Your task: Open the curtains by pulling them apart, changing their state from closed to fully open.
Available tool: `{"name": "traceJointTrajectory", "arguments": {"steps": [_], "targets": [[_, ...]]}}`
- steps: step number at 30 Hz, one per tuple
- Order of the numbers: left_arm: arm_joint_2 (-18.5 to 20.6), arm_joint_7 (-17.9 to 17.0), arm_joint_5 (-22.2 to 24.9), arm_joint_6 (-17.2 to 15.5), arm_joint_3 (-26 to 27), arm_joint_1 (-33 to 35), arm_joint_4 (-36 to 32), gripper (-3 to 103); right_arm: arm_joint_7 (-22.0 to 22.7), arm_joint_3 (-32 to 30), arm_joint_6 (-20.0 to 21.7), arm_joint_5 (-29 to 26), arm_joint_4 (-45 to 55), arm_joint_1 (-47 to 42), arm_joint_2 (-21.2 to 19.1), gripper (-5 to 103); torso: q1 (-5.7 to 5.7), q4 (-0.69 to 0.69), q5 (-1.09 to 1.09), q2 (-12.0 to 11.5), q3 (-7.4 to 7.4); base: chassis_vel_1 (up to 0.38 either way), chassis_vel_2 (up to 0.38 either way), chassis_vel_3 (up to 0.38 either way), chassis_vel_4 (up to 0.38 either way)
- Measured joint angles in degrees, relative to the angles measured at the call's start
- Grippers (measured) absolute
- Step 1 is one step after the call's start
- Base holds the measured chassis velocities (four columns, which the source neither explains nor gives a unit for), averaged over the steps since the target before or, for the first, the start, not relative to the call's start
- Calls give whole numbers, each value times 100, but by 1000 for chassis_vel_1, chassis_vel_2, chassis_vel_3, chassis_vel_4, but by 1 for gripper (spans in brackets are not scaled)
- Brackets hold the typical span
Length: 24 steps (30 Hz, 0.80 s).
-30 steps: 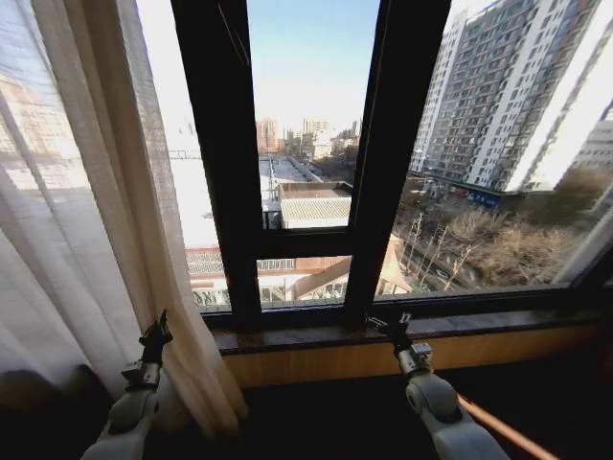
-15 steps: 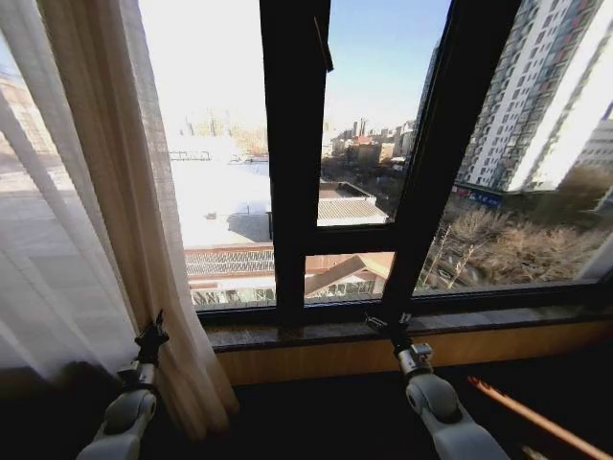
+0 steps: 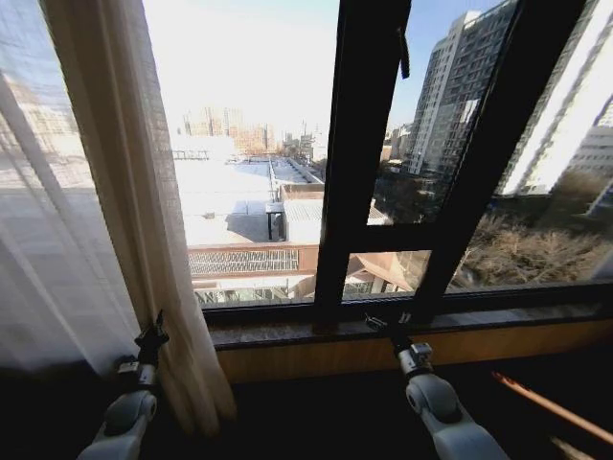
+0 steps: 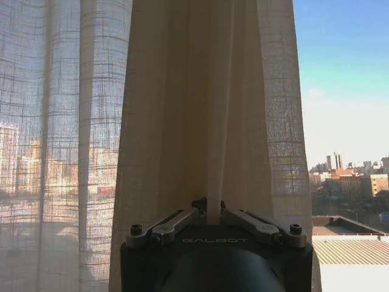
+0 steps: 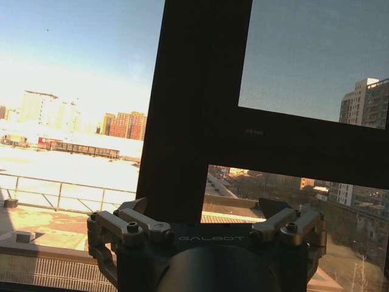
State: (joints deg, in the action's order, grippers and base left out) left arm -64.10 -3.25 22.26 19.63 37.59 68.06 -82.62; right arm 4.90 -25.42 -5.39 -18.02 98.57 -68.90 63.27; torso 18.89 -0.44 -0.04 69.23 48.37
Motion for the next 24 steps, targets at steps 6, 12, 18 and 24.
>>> {"name": "traceJointTrajectory", "arguments": {"steps": [6, 12, 18, 24], "targets": [[-6, -1, -9, 0, 18, 56, -39, 0, 0, -2, 0, 0, -1, 0, -2, 100, 1, -4, 9, -2, 2, 3, -1, 7, 12], [-25, -1, -16, -19, 22, 69, -115, 0, 1, -2, 0, 0, -1, 0, -3, 100, 1, -4, 5, -1, 2, -28, -33, 38, 39], [-61, -4, -37, -17, 27, 152, -177, 0, 0, -1, 0, 0, -1, 0, -1, 100, 0, -1, 1, 0, 1, 0, 0, 0, 0], [-98, -4, -47, 1, 28, 170, -177, 0, 0, -1, 0, 0, -1, 0, -1, 100, 0, -3, 6, -1, 1, 0, 0, 0, 0]]}}
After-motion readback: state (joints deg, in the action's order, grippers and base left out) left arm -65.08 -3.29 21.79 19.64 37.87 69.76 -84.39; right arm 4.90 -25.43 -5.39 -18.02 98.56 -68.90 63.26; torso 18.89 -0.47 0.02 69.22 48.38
